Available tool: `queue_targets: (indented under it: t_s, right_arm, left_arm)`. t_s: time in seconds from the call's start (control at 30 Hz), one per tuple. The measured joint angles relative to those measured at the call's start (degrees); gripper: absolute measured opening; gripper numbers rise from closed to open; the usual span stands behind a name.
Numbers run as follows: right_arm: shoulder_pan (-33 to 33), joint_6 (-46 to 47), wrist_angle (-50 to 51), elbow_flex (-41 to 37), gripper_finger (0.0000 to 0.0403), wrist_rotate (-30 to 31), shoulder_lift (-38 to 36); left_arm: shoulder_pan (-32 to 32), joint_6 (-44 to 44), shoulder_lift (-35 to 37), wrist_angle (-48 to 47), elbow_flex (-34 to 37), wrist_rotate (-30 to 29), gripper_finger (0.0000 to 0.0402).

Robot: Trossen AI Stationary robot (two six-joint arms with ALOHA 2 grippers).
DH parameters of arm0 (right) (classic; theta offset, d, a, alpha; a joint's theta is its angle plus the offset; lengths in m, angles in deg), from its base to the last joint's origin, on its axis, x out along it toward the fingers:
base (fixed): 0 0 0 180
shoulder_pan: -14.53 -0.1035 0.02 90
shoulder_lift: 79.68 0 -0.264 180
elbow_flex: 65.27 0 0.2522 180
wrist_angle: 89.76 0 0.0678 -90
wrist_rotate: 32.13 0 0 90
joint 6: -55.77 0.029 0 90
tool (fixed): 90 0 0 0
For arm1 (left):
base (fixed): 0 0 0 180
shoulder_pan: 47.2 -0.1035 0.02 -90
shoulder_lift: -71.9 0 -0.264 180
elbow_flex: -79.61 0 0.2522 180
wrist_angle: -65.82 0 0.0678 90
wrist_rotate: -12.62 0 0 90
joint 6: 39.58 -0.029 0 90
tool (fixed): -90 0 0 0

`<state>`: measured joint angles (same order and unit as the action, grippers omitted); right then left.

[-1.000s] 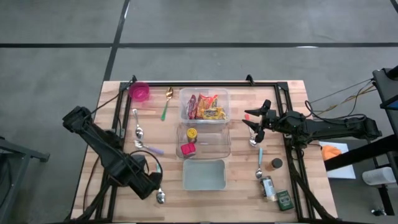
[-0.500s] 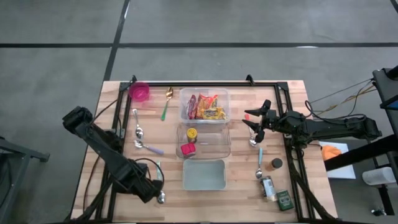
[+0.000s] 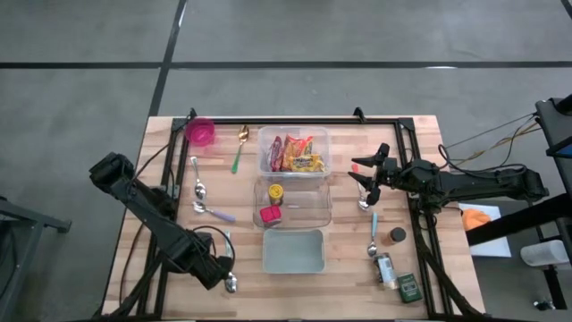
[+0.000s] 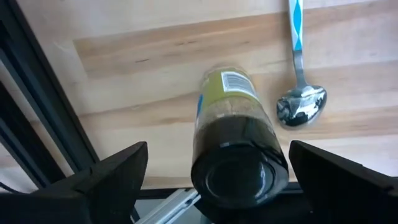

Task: Pick & Place Food Item
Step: Put the green spice bottle into the transparent bin

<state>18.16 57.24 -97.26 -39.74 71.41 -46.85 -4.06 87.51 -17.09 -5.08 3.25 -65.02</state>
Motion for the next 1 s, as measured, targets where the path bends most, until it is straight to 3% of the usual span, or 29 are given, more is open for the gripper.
queue_targets:
  t_s: [0.53,1.0]
  right_arm:
    - [0.0,0.0,0.0,0.0,0.0211,0.0,0.0]
    - [0.0,0.0,0.0,0.0,0.0211,0.0,0.0]
  left_arm:
    - [0.0,-0.8,0.0,-0.3,0.2,-2.3,0.0386]
    - [0.0,-0.8,0.0,-0.3,0.2,-2.3,0.0232]
